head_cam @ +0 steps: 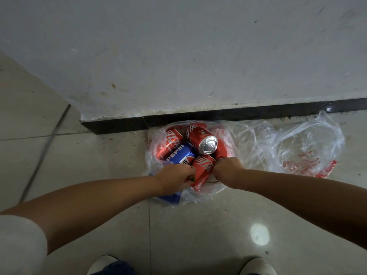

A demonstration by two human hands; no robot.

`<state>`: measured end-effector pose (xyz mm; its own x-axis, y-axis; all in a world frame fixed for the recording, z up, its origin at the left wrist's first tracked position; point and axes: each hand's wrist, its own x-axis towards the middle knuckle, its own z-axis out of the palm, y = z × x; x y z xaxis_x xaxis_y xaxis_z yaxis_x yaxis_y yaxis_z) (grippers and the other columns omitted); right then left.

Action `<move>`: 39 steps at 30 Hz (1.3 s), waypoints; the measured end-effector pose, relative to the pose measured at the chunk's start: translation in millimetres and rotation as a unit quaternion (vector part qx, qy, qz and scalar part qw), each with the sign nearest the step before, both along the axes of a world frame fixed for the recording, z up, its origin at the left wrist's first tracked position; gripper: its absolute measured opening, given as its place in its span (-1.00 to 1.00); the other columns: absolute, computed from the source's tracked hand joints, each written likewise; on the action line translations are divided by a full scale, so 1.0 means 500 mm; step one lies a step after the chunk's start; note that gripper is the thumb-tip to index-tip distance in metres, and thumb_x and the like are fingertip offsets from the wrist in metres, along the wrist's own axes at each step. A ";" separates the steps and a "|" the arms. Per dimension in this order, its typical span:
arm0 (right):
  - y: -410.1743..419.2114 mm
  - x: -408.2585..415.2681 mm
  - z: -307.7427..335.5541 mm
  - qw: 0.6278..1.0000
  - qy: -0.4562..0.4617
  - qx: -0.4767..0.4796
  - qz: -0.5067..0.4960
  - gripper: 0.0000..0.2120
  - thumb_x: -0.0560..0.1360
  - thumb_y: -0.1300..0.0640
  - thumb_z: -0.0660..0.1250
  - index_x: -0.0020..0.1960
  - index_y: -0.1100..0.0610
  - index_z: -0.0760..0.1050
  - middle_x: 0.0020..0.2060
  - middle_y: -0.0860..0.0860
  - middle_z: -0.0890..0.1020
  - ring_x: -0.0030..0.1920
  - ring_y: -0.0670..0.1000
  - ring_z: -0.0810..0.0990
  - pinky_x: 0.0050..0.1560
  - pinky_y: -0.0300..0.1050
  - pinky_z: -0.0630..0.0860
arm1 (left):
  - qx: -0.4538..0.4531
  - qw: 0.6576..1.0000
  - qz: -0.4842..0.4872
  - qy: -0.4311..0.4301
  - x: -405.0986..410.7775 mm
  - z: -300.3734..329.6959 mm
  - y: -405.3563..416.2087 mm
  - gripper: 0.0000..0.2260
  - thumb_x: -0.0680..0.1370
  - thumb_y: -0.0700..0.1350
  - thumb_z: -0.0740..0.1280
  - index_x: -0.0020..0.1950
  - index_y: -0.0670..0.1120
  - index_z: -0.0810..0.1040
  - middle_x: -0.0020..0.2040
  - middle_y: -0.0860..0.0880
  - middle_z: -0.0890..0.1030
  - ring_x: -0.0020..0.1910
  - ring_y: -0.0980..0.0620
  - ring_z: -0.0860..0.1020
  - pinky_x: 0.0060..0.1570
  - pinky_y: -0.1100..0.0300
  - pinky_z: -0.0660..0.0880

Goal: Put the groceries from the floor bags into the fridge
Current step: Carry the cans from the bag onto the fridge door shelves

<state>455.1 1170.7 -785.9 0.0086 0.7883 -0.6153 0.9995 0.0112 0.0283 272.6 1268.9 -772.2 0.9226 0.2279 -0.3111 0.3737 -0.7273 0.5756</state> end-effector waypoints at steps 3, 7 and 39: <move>-0.004 0.020 0.012 0.991 0.125 -0.026 -0.042 -0.77 0.57 0.15 0.21 0.13 0.13 0.59 0.09 0.04 0.59 0.12 0.03 0.54 0.06 -0.15 0.54 | -0.011 1.000 0.007 -0.005 0.000 0.002 0.000 -0.84 0.57 -0.09 0.27 0.03 -0.14 0.58 -0.01 -0.07 0.63 -0.09 0.08 0.53 -0.05 0.29 0.38; 0.003 0.065 0.089 0.818 0.434 -0.094 -0.365 -0.81 0.57 0.19 0.27 0.11 0.25 0.57 -0.01 0.10 0.65 -0.04 0.01 0.64 -0.10 -0.29 0.58 | -0.051 0.995 0.084 -0.024 0.020 0.014 0.006 -0.88 0.55 -0.09 0.30 0.00 -0.11 0.58 -0.04 -0.02 0.62 -0.10 0.08 0.56 0.00 0.14 0.52; 0.036 0.282 0.030 0.954 0.000 0.063 -0.292 -0.80 0.56 0.22 0.15 -0.14 0.21 0.52 -0.14 0.09 0.58 -0.19 0.03 0.47 -0.14 -0.15 0.39 | -0.022 0.991 0.133 0.013 0.054 0.041 0.043 -0.81 0.55 -0.02 0.31 -0.25 0.07 0.41 -0.26 0.10 0.50 -0.23 0.12 0.51 -0.13 0.24 0.49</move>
